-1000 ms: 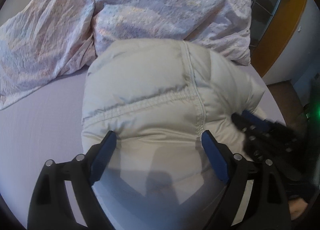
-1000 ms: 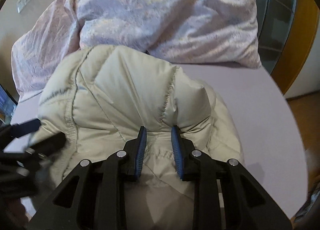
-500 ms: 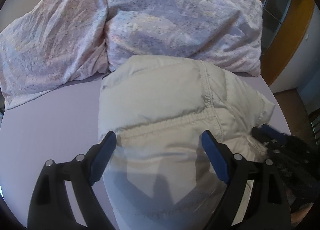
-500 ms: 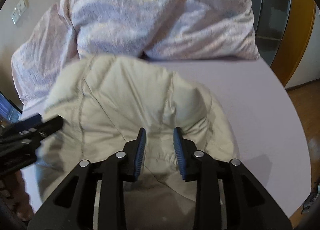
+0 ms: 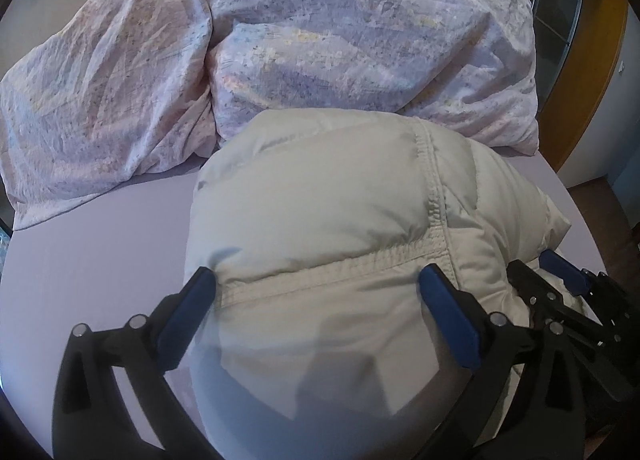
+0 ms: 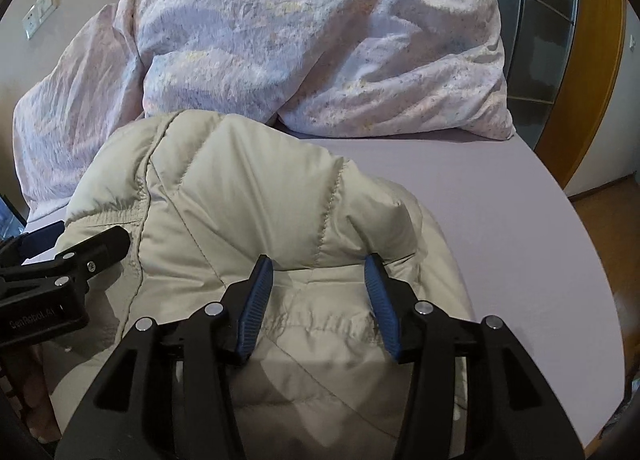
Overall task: Fold large clothes
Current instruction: 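Press both open tools down on the jacket bundle to flatten it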
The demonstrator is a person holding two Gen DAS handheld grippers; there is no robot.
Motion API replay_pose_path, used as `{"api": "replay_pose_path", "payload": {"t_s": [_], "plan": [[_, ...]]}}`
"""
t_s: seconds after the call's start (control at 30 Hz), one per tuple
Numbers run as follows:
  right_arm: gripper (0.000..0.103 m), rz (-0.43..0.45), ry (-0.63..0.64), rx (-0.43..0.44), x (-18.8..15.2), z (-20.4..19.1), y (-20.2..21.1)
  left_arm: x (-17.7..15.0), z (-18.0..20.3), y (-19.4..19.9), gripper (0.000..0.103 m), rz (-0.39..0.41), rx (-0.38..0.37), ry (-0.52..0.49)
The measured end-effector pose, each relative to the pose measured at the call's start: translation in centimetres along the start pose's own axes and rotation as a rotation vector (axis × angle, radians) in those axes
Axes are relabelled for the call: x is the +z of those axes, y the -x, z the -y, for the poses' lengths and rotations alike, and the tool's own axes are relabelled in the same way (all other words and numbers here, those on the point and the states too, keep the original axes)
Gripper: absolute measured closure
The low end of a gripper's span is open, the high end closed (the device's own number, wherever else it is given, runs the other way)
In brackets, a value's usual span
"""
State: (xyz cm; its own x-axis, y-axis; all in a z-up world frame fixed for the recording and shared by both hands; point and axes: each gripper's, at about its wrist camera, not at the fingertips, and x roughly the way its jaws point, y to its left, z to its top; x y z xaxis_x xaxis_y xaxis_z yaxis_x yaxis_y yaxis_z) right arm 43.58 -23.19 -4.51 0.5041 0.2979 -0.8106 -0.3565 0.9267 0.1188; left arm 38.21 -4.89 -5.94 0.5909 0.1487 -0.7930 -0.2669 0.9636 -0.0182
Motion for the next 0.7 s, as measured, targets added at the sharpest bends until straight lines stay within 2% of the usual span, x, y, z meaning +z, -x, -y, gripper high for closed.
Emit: {"api": "replay_pose_path", "payload": {"t_s": [0.7], "plan": [[0.052,0.057,0.037,0.01,-1.5,-0.5,-2.0,-1.9,-0.4,-1.8,0.002,0.079,0.026,0.02]]}}
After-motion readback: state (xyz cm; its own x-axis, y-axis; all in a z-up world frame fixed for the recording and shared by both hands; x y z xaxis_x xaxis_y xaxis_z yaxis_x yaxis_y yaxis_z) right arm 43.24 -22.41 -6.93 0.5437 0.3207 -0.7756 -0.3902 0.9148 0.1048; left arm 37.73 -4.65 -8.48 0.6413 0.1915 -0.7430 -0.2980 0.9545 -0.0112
